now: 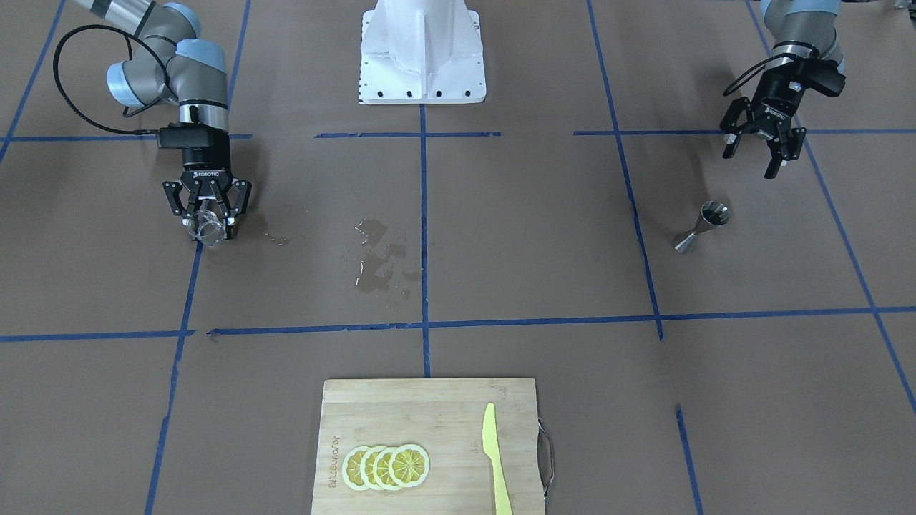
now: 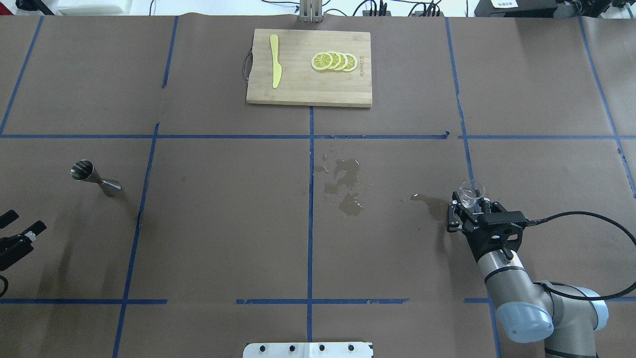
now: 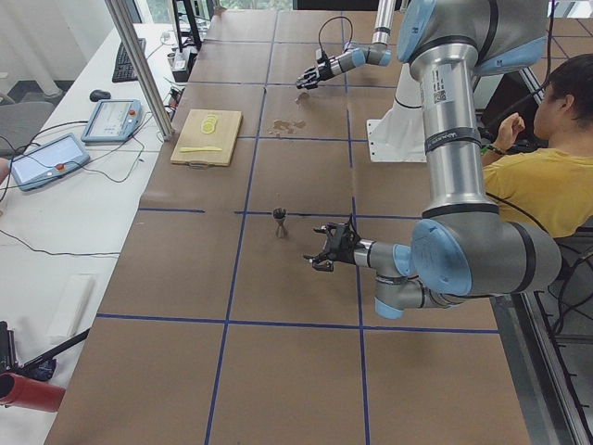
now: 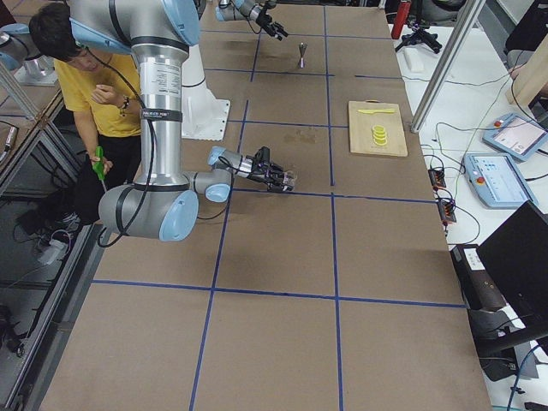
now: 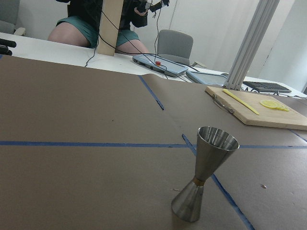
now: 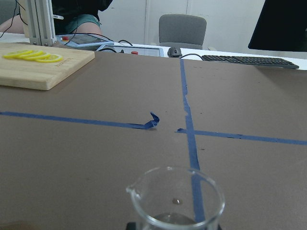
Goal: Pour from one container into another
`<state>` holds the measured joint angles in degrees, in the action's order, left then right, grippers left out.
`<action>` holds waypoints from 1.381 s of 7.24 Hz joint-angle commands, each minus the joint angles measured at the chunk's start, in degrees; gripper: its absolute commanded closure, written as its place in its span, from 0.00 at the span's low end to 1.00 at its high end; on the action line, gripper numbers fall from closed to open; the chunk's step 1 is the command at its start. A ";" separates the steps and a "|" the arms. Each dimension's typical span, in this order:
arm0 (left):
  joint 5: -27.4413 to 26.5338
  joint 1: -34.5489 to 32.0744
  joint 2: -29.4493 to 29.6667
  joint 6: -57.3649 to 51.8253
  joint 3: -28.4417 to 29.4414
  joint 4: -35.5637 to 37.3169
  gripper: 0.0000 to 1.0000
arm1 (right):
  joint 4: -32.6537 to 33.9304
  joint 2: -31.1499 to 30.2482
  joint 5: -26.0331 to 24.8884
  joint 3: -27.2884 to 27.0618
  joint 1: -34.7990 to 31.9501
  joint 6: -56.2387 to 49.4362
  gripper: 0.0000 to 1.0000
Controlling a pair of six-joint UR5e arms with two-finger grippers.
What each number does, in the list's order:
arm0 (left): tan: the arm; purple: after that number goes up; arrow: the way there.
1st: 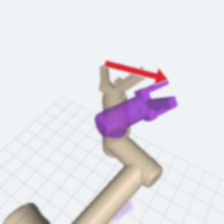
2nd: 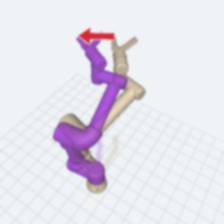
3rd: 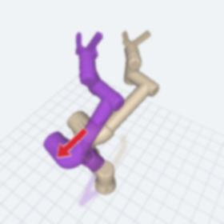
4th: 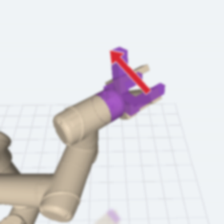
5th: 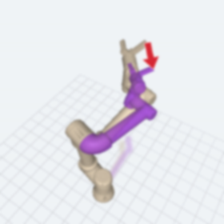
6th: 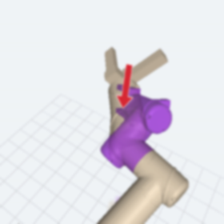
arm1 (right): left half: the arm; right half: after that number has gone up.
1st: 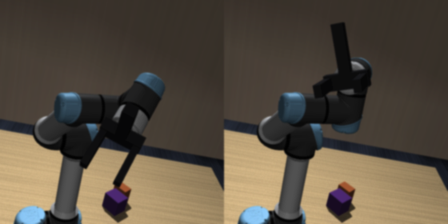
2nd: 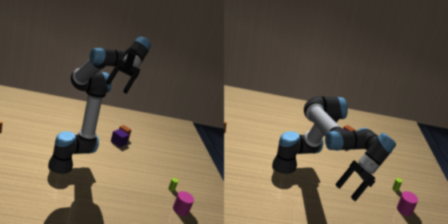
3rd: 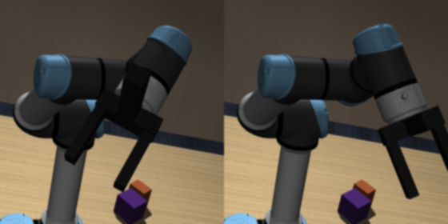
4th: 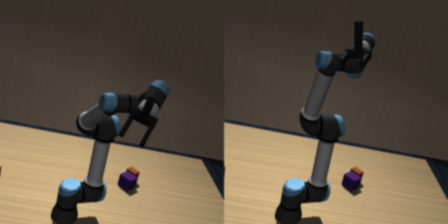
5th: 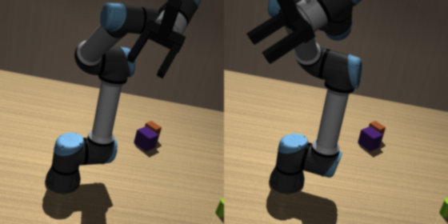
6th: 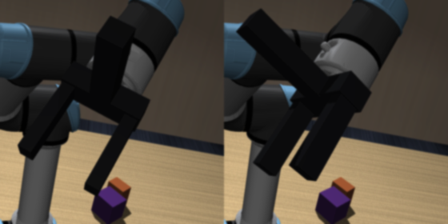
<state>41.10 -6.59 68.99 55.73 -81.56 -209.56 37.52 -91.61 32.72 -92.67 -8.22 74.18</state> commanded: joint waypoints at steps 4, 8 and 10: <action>-0.05 0.00 0.09 0.00 -0.18 0.03 0.01 | -5.00 -0.06 -0.73 1.01 0.40 0.09 0.00; 0.03 0.00 0.27 0.00 -0.18 0.03 0.01 | -5.08 -8.56 -6.17 -8.11 7.68 0.09 0.00; 2.38 -1.57 -0.43 0.00 -0.18 -0.06 0.01 | -8.04 -14.79 -6.18 -10.33 9.10 0.00 0.00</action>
<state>41.79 -7.07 68.97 55.72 -81.74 -209.59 31.68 -102.56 26.66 -101.57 -0.01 74.24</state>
